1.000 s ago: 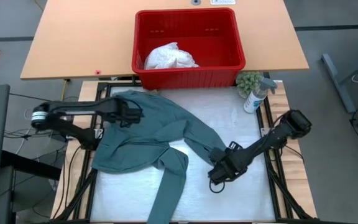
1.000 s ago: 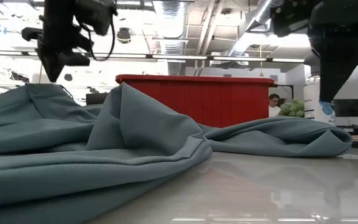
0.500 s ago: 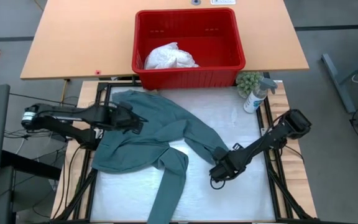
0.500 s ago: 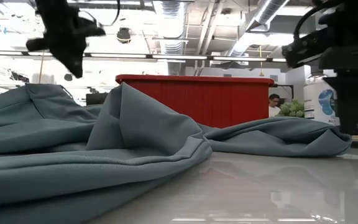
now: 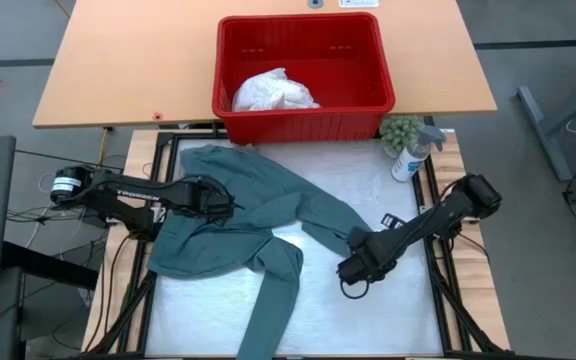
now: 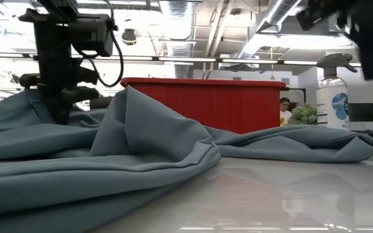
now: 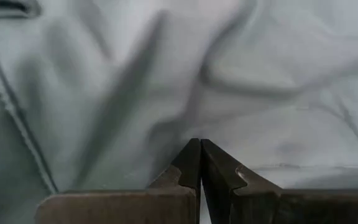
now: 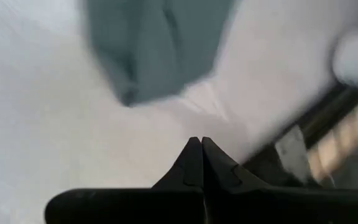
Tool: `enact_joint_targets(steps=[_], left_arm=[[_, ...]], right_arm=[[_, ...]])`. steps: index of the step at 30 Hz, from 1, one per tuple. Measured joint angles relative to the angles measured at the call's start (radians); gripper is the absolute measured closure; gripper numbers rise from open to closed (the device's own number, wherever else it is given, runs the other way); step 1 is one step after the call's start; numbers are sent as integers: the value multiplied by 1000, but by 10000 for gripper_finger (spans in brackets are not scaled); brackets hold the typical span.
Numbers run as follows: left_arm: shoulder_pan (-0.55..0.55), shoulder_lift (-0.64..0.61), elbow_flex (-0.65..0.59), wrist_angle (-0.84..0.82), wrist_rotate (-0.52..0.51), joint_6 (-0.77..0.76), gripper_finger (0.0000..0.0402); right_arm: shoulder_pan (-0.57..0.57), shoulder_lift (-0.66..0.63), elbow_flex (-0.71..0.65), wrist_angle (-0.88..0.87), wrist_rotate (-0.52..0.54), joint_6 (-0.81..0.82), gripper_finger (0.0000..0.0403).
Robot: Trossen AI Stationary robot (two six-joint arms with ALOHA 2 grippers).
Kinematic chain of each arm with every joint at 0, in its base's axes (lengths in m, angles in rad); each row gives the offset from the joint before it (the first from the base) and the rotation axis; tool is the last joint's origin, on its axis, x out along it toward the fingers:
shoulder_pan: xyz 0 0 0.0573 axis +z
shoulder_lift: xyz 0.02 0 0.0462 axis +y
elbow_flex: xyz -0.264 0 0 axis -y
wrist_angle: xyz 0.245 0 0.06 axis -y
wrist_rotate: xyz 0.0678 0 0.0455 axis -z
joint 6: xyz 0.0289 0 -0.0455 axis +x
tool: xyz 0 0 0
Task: Fold Laundry from Bin
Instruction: Fold the blue pants in the red bin
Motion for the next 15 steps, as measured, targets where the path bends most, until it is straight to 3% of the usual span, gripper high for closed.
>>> enact_joint_targets(steps=[5, 8, 15], left_arm=[[0, -2, -1, 35, 23, 15, 401], [0, -2, -1, 39, 41, 22, 401], [-3, -2, -1, 84, 97, 68, 401]], right_arm=[[-56, -59, 34, 8, 37, 21, 389], [-78, -96, 35, 120, 40, 32, 378], [-26, -102, -19, 163, -18, 81, 228]])
